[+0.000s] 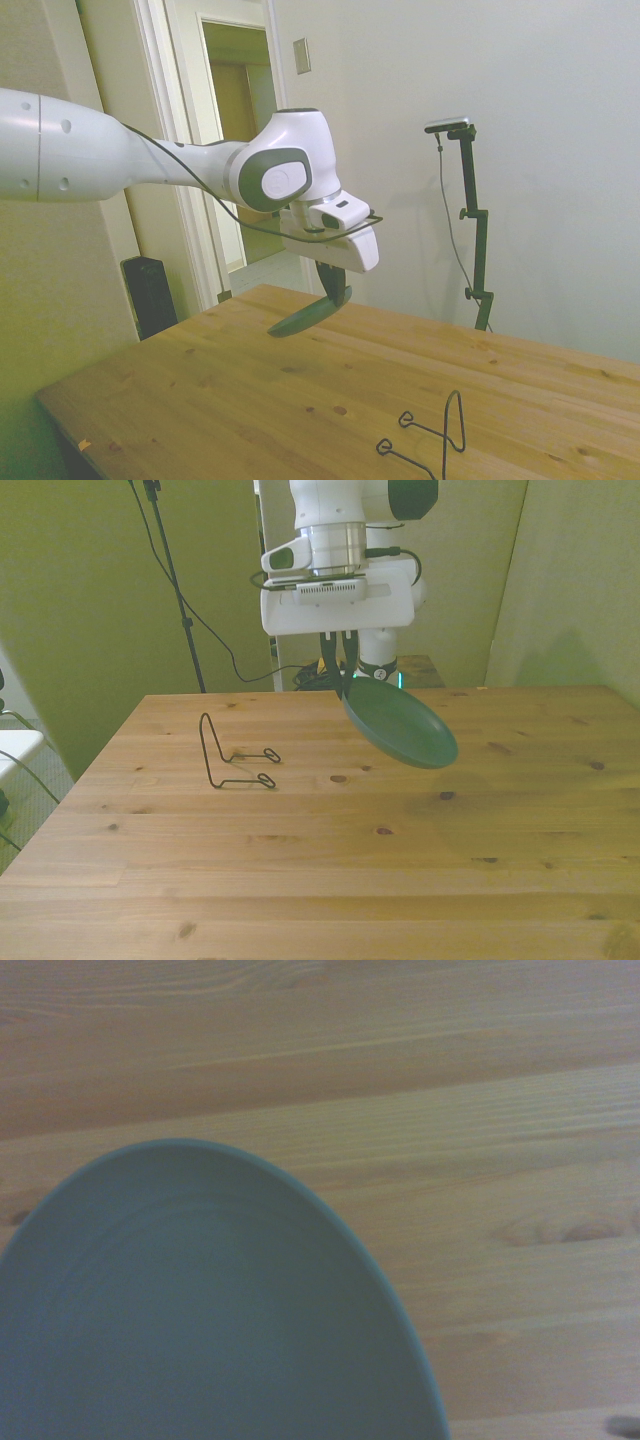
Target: Load the plate
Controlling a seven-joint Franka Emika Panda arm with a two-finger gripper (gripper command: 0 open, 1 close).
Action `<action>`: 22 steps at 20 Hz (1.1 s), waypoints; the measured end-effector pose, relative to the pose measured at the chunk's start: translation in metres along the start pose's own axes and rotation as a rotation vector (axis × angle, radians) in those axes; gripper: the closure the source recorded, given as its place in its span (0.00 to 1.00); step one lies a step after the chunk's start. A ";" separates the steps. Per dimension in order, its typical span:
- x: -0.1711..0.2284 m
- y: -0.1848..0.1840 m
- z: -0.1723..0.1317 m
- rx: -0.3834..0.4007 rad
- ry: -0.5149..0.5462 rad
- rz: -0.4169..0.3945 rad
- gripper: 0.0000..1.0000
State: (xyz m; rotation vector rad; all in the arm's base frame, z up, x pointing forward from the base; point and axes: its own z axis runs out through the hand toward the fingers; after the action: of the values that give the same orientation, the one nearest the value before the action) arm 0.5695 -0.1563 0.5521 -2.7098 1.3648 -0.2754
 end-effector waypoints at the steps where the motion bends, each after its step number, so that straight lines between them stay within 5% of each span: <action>1: 0.001 0.005 -0.005 -0.022 0.013 -0.006 1.00; 22: 0.038 0.050 -0.032 -0.473 0.390 -0.229 1.00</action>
State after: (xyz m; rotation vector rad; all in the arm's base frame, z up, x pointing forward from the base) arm 0.5461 -0.2171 0.5802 -3.3549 1.3410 -0.5953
